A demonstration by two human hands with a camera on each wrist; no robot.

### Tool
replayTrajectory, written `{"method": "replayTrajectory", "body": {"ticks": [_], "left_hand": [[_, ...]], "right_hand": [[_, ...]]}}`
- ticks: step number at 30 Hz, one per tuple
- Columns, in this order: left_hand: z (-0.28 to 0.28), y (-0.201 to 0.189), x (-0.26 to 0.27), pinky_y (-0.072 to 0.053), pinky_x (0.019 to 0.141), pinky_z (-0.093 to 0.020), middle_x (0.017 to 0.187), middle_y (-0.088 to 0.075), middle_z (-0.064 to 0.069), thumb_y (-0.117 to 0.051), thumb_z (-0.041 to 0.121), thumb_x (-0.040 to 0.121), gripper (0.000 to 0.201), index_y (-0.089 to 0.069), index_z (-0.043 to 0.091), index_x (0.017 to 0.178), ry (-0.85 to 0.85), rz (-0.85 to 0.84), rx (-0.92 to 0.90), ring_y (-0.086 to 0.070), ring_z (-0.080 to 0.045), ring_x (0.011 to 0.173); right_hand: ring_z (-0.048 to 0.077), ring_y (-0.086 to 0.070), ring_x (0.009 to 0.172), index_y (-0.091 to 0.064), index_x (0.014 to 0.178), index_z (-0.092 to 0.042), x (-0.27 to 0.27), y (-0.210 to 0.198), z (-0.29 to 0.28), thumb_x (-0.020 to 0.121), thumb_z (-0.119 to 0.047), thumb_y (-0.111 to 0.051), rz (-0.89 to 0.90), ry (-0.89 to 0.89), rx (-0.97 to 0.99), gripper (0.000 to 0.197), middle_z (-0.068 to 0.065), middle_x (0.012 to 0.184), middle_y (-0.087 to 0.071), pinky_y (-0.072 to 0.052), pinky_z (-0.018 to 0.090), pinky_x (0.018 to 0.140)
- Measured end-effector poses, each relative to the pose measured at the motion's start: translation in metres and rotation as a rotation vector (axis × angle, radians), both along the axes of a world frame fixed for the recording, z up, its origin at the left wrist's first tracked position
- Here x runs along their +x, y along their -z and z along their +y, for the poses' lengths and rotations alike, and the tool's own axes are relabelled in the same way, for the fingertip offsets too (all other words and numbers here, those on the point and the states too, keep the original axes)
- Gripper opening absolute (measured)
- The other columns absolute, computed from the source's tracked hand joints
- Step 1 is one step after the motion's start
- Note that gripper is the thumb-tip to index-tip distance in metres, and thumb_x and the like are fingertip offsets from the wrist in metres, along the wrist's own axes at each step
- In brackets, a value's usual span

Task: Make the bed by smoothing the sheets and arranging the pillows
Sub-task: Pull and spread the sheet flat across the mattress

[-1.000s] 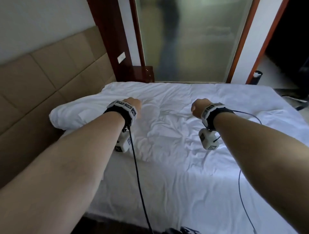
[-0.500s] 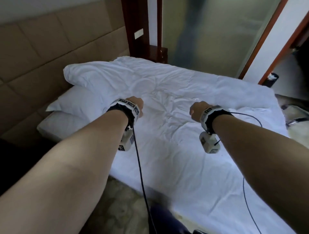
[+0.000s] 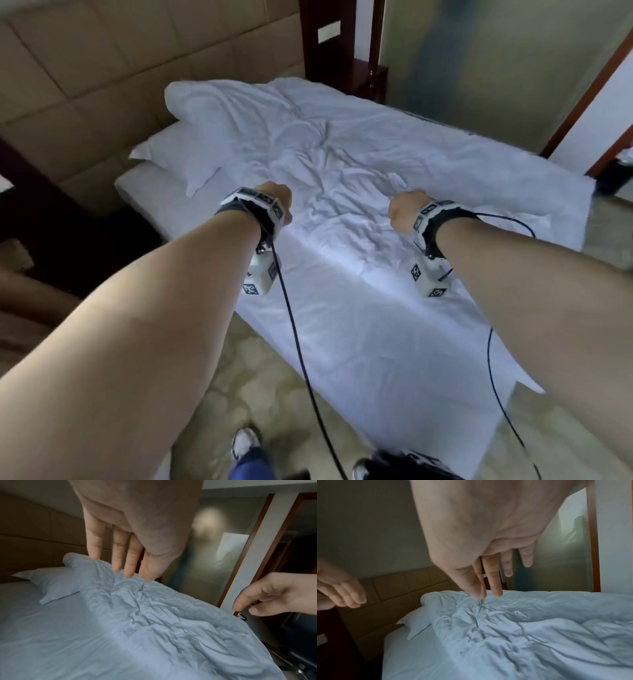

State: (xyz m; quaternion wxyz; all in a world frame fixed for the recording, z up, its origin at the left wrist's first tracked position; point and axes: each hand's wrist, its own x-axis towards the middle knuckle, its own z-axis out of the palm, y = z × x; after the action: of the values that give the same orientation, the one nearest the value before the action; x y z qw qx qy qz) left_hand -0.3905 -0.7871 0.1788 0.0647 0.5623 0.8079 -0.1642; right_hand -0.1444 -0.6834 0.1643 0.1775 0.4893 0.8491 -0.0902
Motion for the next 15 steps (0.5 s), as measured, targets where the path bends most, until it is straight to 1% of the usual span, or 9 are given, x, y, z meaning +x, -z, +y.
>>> {"method": "replayTrajectory", "body": {"ticks": [2,3,5,7,9,11,12,13,15], "left_hand": [[-0.014,0.002,0.049,-0.048,0.073,-0.035,0.099,-0.058,-0.010,-0.056,0.024,0.088,0.010,-0.057,0.017,0.096,-0.022,-0.026,-0.019,-0.058,-0.029,0.083],[-0.016,0.001,0.068,-0.048,0.073,-0.035,0.099,-0.058,-0.010,-0.056,0.023,0.088,0.010,-0.058,0.018,0.096,-0.024,-0.033,0.003,-0.058,-0.029,0.083],[-0.021,-0.006,0.105,-0.053,0.079,-0.039,0.108,-0.061,-0.012,-0.056,0.023,0.090,0.022,-0.063,0.016,0.109,-0.055,-0.041,0.055,-0.063,-0.032,0.093],[-0.023,-0.014,0.140,-0.055,0.083,-0.043,0.113,-0.063,-0.012,-0.056,0.021,0.089,0.027,-0.063,0.015,0.115,-0.064,-0.022,0.076,-0.063,-0.033,0.097],[-0.024,-0.022,0.176,-0.054,0.082,-0.041,0.111,-0.064,-0.013,-0.057,0.020,0.088,0.025,-0.064,0.015,0.111,-0.060,0.001,0.089,-0.064,-0.032,0.095],[-0.029,-0.028,0.210,-0.054,0.083,-0.040,0.111,-0.064,-0.011,-0.057,0.021,0.087,0.024,-0.064,0.016,0.110,-0.059,0.011,0.105,-0.064,-0.032,0.095],[-0.032,-0.029,0.227,-0.053,0.083,-0.039,0.111,-0.064,-0.010,-0.058,0.021,0.087,0.025,-0.064,0.016,0.111,-0.059,0.010,0.113,-0.063,-0.032,0.096],[-0.036,-0.028,0.244,-0.053,0.080,-0.037,0.110,-0.064,-0.009,-0.058,0.021,0.087,0.026,-0.063,0.015,0.112,-0.051,0.005,0.108,-0.063,-0.032,0.097],[-0.042,-0.024,0.279,-0.051,0.072,-0.037,0.108,-0.063,-0.010,-0.059,0.023,0.086,0.027,-0.062,0.017,0.112,-0.031,-0.009,0.095,-0.063,-0.032,0.093]], "right_hand": [[0.029,-0.060,0.086,-0.054,0.073,-0.008,0.042,-0.001,-0.004,0.095,-0.022,-0.046,-0.025,-0.004,-0.028,0.027,0.011,0.095,-0.064,-0.051,0.034,0.080],[0.028,-0.059,0.082,-0.054,0.072,-0.009,0.061,-0.008,-0.009,0.094,-0.021,-0.047,-0.028,0.008,-0.006,0.026,0.010,0.092,-0.063,-0.052,0.034,0.081],[0.024,-0.055,0.074,-0.054,0.072,-0.014,0.094,-0.018,-0.011,0.093,-0.016,-0.049,-0.036,-0.005,0.038,0.022,0.003,0.092,-0.060,-0.050,0.035,0.090],[0.023,-0.054,0.083,-0.049,0.074,-0.017,0.125,-0.024,-0.016,0.097,-0.010,-0.043,-0.023,-0.054,0.072,0.025,-0.003,0.098,-0.049,-0.046,0.033,0.096],[0.024,-0.048,0.086,-0.047,0.079,-0.012,0.153,-0.032,-0.023,0.099,-0.007,-0.038,-0.025,-0.115,0.089,0.022,0.004,0.096,-0.049,-0.048,0.033,0.092],[0.024,-0.048,0.084,-0.047,0.074,-0.013,0.179,-0.031,-0.020,0.096,-0.010,-0.043,0.026,-0.130,0.099,0.022,0.010,0.098,-0.059,-0.049,0.034,0.088],[0.026,-0.052,0.085,-0.048,0.073,-0.013,0.193,-0.030,-0.021,0.094,-0.011,-0.047,0.052,-0.138,0.107,0.021,0.012,0.104,-0.064,-0.051,0.034,0.087],[0.028,-0.057,0.087,-0.054,0.076,-0.013,0.208,-0.035,-0.026,0.092,-0.012,-0.049,0.021,-0.154,0.117,0.017,0.013,0.110,-0.065,-0.053,0.036,0.087],[0.032,-0.062,0.097,-0.068,0.097,-0.009,0.242,-0.036,-0.029,0.092,-0.011,-0.049,0.003,-0.169,0.122,0.020,0.012,0.114,-0.066,-0.055,0.037,0.087]]}}
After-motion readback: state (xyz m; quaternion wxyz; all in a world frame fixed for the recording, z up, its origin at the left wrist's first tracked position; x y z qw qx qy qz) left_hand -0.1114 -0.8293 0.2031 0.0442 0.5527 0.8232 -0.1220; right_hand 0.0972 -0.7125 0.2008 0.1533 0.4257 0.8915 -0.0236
